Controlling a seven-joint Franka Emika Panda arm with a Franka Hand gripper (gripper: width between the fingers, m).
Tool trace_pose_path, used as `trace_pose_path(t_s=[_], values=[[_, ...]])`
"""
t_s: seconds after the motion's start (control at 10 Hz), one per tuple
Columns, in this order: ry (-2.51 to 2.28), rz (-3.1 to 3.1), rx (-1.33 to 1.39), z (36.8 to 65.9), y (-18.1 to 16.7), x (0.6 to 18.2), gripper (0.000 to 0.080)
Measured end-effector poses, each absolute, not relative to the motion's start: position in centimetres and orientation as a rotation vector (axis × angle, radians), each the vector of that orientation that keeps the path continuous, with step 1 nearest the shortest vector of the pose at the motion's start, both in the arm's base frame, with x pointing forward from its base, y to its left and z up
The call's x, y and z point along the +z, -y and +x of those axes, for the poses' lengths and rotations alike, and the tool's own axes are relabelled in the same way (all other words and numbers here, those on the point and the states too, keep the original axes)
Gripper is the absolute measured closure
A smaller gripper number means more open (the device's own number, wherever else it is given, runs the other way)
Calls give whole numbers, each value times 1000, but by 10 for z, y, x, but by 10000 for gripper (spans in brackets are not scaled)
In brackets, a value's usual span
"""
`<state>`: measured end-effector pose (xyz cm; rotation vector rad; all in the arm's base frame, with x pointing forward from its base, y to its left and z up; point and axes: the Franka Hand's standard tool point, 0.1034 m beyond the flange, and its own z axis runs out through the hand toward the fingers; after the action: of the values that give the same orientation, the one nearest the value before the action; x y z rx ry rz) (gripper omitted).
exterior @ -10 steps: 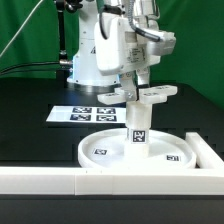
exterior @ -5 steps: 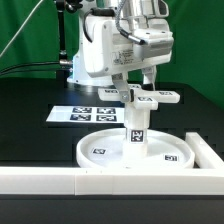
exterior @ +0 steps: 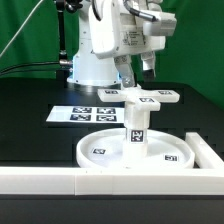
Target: Assemble round table
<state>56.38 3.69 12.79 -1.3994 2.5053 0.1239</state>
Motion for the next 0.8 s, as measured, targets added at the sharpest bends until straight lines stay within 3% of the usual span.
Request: trace_pose_path(t_s=[0.8], values=[[-1605,-2457,92,575,-51,132,151]])
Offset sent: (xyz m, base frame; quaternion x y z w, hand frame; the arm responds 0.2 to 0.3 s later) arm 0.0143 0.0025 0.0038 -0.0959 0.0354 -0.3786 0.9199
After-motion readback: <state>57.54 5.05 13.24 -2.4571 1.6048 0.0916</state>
